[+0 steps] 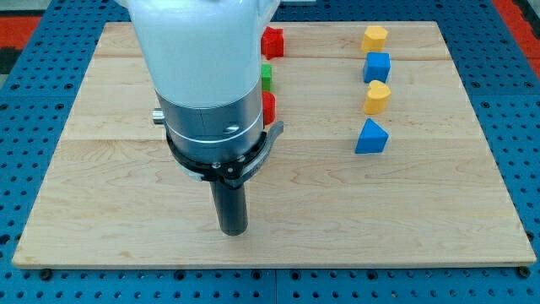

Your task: Move the heart to the right of the red circle

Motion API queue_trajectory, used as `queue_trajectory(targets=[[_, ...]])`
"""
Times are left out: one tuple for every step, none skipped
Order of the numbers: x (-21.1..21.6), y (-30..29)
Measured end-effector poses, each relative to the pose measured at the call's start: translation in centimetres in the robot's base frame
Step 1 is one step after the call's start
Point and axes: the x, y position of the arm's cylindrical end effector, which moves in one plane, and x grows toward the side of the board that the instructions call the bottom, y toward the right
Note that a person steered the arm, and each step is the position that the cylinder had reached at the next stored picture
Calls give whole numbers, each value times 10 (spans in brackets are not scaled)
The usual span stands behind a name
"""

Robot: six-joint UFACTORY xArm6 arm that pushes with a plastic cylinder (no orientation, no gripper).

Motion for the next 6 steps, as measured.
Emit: queue_trajectory(targets=[[0,0],[-7,7],[-14,11],[-17,11],[-21,11],[-23,11]])
